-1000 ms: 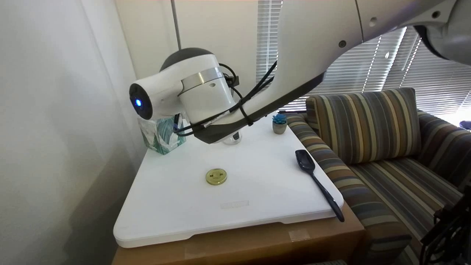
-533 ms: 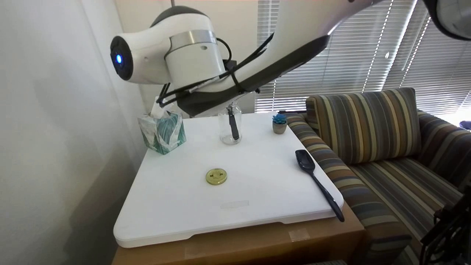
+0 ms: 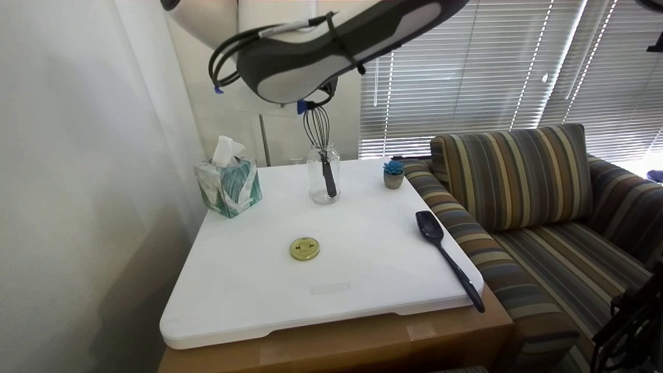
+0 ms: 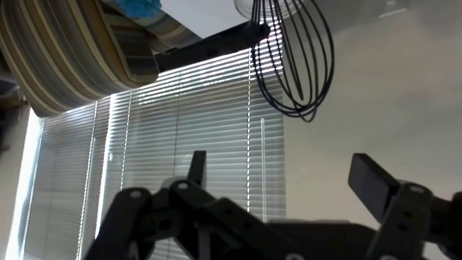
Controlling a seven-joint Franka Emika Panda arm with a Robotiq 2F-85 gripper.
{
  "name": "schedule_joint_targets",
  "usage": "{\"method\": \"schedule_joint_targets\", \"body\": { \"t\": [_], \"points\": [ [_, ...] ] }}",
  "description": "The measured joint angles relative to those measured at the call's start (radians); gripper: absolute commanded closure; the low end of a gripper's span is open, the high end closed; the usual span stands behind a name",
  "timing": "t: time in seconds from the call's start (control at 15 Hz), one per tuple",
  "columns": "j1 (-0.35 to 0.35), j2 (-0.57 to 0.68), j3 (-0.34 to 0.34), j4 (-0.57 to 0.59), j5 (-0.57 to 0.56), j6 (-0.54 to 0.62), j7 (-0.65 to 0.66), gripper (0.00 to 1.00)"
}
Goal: Uncover the jar and put the whisk and the spoon inside the jar
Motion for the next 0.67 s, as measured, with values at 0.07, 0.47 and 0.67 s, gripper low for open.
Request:
{"method": "schedule_joint_targets", "body": {
  "t": [0.07, 0.47, 0.67],
  "points": [
    [-0.023, -0.020, 0.025, -0.022, 0.025, 0.024, 0.000, 0.00],
    [-0.168, -0.137, 0.158, -0.233, 0.132, 0.174, 0.009, 0.00],
    [-0.207, -0.177, 0.182, -0.309, 0.140, 0.207, 0.023, 0.00]
  ]
}}
